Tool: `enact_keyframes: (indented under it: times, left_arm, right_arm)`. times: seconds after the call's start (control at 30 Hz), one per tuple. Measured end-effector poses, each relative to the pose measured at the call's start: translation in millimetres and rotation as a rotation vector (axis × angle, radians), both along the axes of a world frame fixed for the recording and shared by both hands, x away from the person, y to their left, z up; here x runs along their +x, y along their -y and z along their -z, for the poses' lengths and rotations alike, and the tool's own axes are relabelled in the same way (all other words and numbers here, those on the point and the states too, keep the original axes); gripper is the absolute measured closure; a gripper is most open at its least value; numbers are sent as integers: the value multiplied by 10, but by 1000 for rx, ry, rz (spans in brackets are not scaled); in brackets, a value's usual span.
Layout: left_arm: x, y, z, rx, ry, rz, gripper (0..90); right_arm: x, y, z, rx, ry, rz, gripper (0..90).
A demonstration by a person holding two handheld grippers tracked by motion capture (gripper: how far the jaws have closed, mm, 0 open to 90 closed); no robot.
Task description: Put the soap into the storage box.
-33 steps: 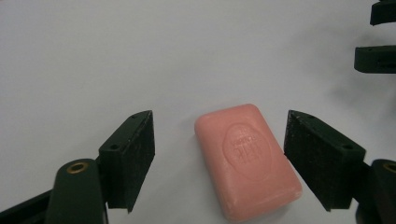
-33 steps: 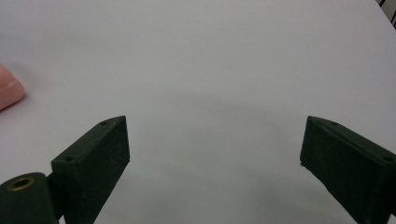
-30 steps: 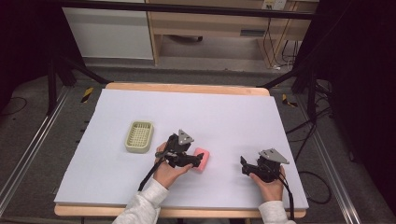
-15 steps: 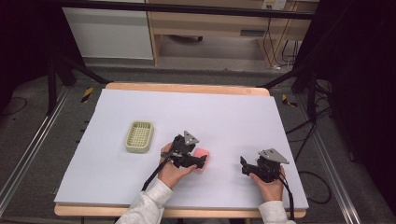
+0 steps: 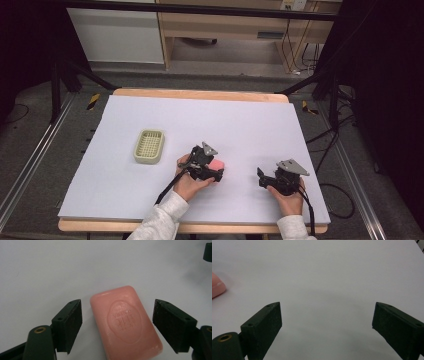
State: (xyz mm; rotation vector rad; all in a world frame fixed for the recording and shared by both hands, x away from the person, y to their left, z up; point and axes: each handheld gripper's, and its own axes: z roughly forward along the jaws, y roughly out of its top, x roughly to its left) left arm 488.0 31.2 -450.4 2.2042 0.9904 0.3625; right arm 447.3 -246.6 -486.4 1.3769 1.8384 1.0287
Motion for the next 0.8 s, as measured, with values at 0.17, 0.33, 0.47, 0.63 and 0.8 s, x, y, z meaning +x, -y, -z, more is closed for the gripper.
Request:
enact_keyframes:
  times: [0.17, 0.33, 0.47, 0.63, 0.8]
  left_arm:
    - [16, 43, 42, 13, -6, -3, 242]
    - [28, 70, 67, 15, -16, -11, 248]
    - [37, 93, 97, 17, -28, -20, 266]
    - [44, 111, 119, 20, -38, -34, 275]
    - [49, 112, 123, 20, -55, -43, 279]
  right_arm:
    - [4, 5, 2, -1, -1, 1, 93]
    - [4, 4, 1, 2, -5, 0, 94]
    - [6, 4, 2, 4, -6, -2, 96]
    - [7, 5, 2, 3, -7, -3, 99]
    - [6, 2, 3, 3, -7, -4, 100]
